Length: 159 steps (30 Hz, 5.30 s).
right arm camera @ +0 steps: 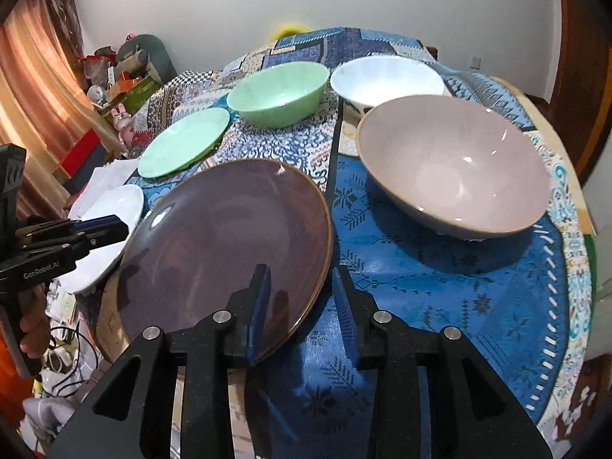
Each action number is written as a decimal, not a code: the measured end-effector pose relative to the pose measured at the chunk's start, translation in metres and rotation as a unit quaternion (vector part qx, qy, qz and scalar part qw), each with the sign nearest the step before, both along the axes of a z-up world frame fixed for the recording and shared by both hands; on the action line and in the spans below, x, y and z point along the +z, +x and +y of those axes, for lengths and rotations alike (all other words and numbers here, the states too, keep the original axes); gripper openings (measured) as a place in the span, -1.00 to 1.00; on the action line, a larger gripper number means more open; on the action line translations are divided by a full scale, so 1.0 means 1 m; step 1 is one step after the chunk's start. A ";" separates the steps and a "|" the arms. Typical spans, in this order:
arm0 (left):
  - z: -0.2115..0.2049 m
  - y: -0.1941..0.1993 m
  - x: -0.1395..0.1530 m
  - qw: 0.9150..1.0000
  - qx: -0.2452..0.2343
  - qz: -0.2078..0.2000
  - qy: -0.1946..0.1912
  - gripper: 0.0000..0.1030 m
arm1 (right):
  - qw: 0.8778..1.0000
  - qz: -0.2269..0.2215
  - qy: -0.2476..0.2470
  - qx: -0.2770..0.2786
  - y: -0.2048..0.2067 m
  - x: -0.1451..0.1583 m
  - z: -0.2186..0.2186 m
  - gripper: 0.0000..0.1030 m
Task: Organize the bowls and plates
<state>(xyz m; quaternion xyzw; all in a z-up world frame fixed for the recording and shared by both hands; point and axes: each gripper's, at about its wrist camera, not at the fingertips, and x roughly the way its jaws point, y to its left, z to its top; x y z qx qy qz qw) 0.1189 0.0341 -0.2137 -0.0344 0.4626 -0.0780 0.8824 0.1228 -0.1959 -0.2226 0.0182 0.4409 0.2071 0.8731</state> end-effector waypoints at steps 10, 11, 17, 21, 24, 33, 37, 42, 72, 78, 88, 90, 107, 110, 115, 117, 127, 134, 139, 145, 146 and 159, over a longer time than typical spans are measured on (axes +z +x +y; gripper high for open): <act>0.043 -0.034 0.041 0.997 0.052 -0.055 0.011 0.25 | 0.999 -0.041 0.022 0.020 -0.009 0.035 0.025 -0.18; 0.049 -0.037 0.042 0.997 0.058 -0.057 0.012 0.29 | 0.998 -0.047 0.026 0.026 -0.009 0.039 0.031 -0.16; 0.087 -0.054 0.043 0.993 0.102 -0.054 0.026 0.43 | 0.996 -0.065 0.036 0.055 -0.011 0.050 0.063 0.05; 0.113 -0.064 0.037 0.990 0.127 -0.048 0.034 0.43 | 0.994 -0.066 0.041 0.077 -0.007 0.051 0.087 0.13; 0.129 -0.070 0.031 0.989 0.139 -0.041 0.039 0.43 | 0.993 -0.062 0.034 0.095 -0.001 0.049 0.108 0.15; 0.168 -0.080 0.003 0.986 0.166 -0.009 0.025 0.43 | 0.990 -0.029 0.015 0.138 0.016 0.030 0.161 0.15; 0.179 -0.084 -0.008 0.985 0.170 0.004 0.020 0.43 | 0.988 -0.007 -0.005 0.156 0.026 0.015 0.185 0.15; 0.182 -0.086 -0.016 0.986 0.163 0.017 0.016 0.31 | 0.984 0.009 -0.028 0.176 0.037 0.004 0.204 0.15; 0.180 -0.074 -0.044 0.987 0.144 0.064 -0.028 -0.44 | 0.961 0.115 -0.076 0.239 0.070 -0.048 0.251 -0.53; 0.179 -0.073 -0.044 0.986 0.150 0.064 -0.022 -0.43 | 0.962 0.113 -0.077 0.237 0.068 -0.049 0.254 -0.52; 0.184 -0.073 -0.044 0.982 0.173 0.069 -0.037 -0.43 | 0.969 0.118 -0.038 0.216 0.070 -0.038 0.244 -0.52; 0.186 -0.073 -0.043 0.981 0.178 0.069 -0.042 -0.43 | 0.969 0.111 -0.035 0.217 0.068 -0.033 0.243 -0.52; 0.167 -0.067 -0.010 0.985 0.166 0.030 -0.031 -0.43 | 0.979 0.072 -0.008 0.191 0.059 -0.006 0.216 -0.52; 0.159 -0.065 -0.003 0.987 0.158 0.022 -0.026 -0.43 | 0.981 0.067 -0.003 0.183 0.060 0.000 0.206 -0.52; 0.145 -0.060 0.007 0.989 0.146 0.009 -0.025 -0.43 | 0.984 0.056 0.005 0.169 0.060 0.010 0.189 -0.52; 0.140 -0.058 0.010 0.989 0.143 0.007 -0.027 -0.43 | 0.985 0.053 0.009 0.164 0.059 0.013 0.181 -0.52; 0.110 -0.049 0.024 0.993 0.116 -0.002 -0.022 -0.43 | 0.990 0.030 0.020 0.139 0.053 0.027 0.146 -0.52; 0.090 -0.044 0.031 0.995 0.098 -0.008 -0.020 -0.43 | 0.992 0.023 0.032 0.118 0.049 0.033 0.121 -0.52; 0.072 -0.038 0.035 0.997 0.081 -0.014 -0.010 -0.43 | 0.994 0.015 0.034 0.104 0.046 0.035 0.103 -0.52; 0.056 -0.031 0.037 0.998 0.068 -0.011 -0.013 -0.43 | 0.995 0.014 0.042 0.087 0.044 0.036 0.083 -0.52; 0.052 -0.030 0.038 0.998 0.065 -0.011 -0.012 -0.43 | 0.995 0.013 0.042 0.085 0.043 0.036 0.080 -0.52; 0.018 -0.012 0.030 1.000 0.026 0.002 -0.006 -0.43 | 0.997 0.020 0.046 0.050 0.039 0.031 0.043 -0.52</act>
